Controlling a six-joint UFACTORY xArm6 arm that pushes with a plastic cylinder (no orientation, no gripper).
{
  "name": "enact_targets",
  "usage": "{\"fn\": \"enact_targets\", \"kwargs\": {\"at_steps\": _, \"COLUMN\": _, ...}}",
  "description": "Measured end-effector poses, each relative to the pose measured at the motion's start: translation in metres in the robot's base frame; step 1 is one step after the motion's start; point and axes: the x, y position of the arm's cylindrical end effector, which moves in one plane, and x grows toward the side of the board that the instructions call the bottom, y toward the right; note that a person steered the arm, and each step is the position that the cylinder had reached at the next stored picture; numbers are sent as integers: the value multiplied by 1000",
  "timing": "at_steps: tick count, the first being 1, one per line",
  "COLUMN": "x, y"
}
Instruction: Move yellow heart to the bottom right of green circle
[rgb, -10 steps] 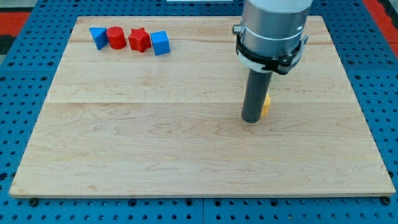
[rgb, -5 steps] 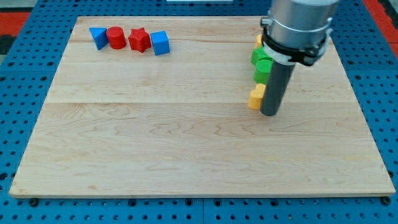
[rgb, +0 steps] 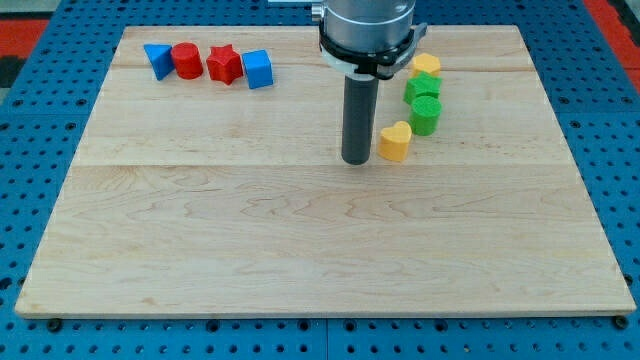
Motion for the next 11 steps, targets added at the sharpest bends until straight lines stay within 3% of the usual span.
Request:
{"fn": "enact_targets", "kwargs": {"at_steps": 2, "x": -8, "y": 7}}
{"fn": "enact_targets", "kwargs": {"at_steps": 6, "x": -8, "y": 75}}
{"fn": "enact_targets", "kwargs": {"at_steps": 9, "x": 24, "y": 46}}
{"fn": "enact_targets", "kwargs": {"at_steps": 11, "x": 24, "y": 86}}
